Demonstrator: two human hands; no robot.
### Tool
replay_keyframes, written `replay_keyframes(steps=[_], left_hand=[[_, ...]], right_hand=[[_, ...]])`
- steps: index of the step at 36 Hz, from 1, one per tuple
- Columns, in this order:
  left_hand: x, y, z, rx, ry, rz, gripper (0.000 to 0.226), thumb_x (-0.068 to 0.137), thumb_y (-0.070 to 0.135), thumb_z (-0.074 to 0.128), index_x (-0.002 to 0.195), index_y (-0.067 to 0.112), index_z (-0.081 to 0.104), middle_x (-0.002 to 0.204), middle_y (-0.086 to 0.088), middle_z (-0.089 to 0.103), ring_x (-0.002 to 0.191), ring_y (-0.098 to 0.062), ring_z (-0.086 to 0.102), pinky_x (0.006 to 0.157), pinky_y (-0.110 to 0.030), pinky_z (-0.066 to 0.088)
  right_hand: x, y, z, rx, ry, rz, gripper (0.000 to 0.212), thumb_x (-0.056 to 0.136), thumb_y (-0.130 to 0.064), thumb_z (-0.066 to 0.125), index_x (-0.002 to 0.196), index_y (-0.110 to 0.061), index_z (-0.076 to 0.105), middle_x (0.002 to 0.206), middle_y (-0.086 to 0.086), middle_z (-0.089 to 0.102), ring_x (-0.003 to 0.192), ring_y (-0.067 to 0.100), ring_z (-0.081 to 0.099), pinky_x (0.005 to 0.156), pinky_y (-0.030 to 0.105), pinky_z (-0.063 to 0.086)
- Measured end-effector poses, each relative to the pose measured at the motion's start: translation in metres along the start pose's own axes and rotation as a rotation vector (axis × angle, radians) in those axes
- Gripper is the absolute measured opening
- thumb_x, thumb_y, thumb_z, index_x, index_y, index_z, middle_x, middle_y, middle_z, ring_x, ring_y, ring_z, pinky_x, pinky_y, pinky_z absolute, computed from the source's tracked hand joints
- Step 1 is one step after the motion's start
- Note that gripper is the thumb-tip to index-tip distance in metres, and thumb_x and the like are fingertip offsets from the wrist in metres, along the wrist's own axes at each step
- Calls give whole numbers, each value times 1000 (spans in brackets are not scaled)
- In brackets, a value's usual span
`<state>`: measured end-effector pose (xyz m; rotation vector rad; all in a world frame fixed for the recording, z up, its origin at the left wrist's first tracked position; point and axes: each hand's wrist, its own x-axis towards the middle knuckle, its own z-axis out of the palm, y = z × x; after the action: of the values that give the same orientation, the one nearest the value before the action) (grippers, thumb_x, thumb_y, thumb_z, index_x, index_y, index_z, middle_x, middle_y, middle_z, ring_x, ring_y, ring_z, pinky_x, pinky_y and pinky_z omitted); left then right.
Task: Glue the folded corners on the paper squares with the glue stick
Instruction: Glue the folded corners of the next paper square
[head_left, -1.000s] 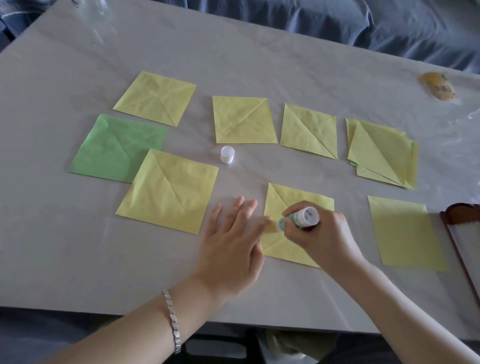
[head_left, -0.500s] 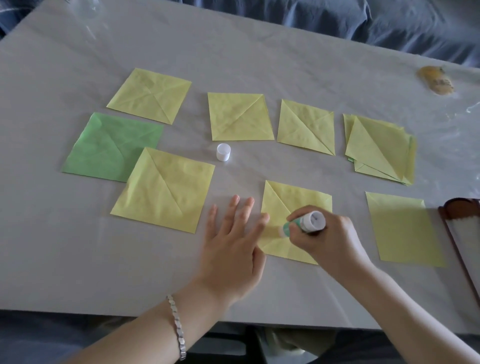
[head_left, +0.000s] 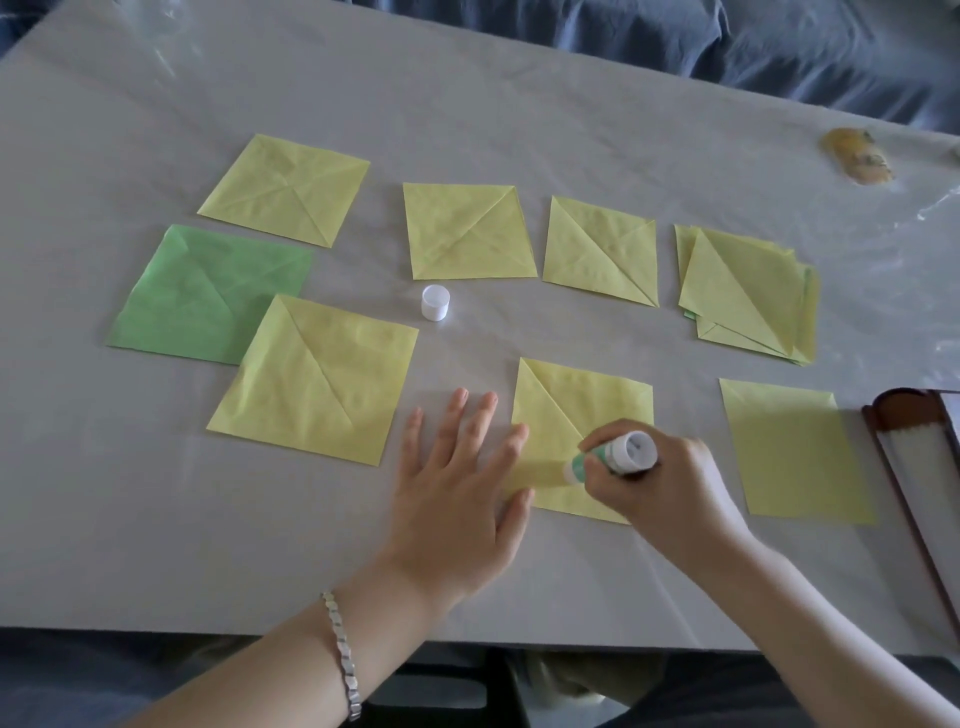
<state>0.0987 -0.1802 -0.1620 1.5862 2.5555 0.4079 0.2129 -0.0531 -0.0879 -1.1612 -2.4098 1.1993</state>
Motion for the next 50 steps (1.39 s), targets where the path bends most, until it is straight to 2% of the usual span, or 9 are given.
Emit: replay_keyframes(steps=[4, 10, 14, 19, 23, 30, 38, 41, 50], left_hand=[[0, 0, 0, 11, -3, -1, 50, 85, 46, 36, 127, 24, 54, 142, -12, 45, 136, -33, 36, 107, -52, 16], [0, 2, 0, -12, 16, -4, 52, 84, 45, 37, 127, 23, 58, 143, -11, 46, 135, -32, 38, 106, -52, 17], [1, 4, -1, -4, 39, 0, 53, 84, 44, 37, 126, 20, 60, 141, -13, 47, 133, -34, 40, 105, -51, 18], [4, 9, -1, 2, 43, -5, 53, 80, 41, 38, 119, 15, 63, 138, -17, 50, 134, -34, 37, 103, -51, 18], [7, 14, 0, -75, 96, 113, 46, 83, 32, 38, 115, 10, 62, 140, -11, 49, 136, -27, 31, 105, -53, 17], [2, 20, 7, -123, 48, 122, 51, 82, 30, 39, 127, 13, 57, 140, -3, 51, 134, -22, 41, 108, -50, 19], [3, 20, 6, -121, 30, 110, 59, 81, 33, 39, 136, 13, 49, 142, -3, 48, 134, -19, 40, 108, -49, 19], [4, 20, 5, -123, 19, 92, 60, 82, 34, 38, 137, 13, 48, 144, -5, 45, 135, -18, 39, 107, -49, 20], [4, 21, 4, -101, 19, 54, 65, 81, 35, 38, 137, 1, 47, 142, -13, 46, 134, -27, 40, 106, -48, 22]], right_hand=[[9, -2, -5, 18, 41, 30, 13, 74, -10, 68, 68, -20, 64, 54, -23, 57, 47, -2, 48, 46, 6, 34], [-11, 5, -6, -22, -30, 12, 17, 70, -13, 71, 66, -28, 65, 59, 3, 62, 46, 7, 45, 44, 12, 37], [-19, 10, -8, -64, -69, 11, 19, 67, -16, 72, 63, -33, 63, 65, 1, 65, 54, 17, 55, 51, 24, 45], [-13, 10, -10, -29, -7, 22, 19, 69, -9, 69, 62, -26, 64, 62, 0, 64, 49, 7, 49, 45, 13, 38], [-11, 8, -11, 9, 22, 62, 16, 70, -9, 68, 62, -22, 65, 61, -5, 64, 48, 2, 48, 43, 8, 35], [-16, 17, -20, -26, 119, 133, 15, 72, -8, 69, 65, -21, 65, 65, -17, 62, 50, -2, 50, 45, 7, 37], [-20, 27, -35, -74, 212, 196, 18, 72, -9, 65, 60, -23, 64, 60, -8, 62, 52, 2, 50, 43, 11, 37], [-17, 18, -33, 23, 289, 161, 15, 71, -14, 63, 61, -25, 64, 55, -18, 60, 49, -1, 50, 43, 9, 36], [-11, 2, 7, 16, 145, 53, 12, 72, -12, 68, 67, -21, 65, 52, -12, 60, 50, 0, 52, 46, 9, 38]])
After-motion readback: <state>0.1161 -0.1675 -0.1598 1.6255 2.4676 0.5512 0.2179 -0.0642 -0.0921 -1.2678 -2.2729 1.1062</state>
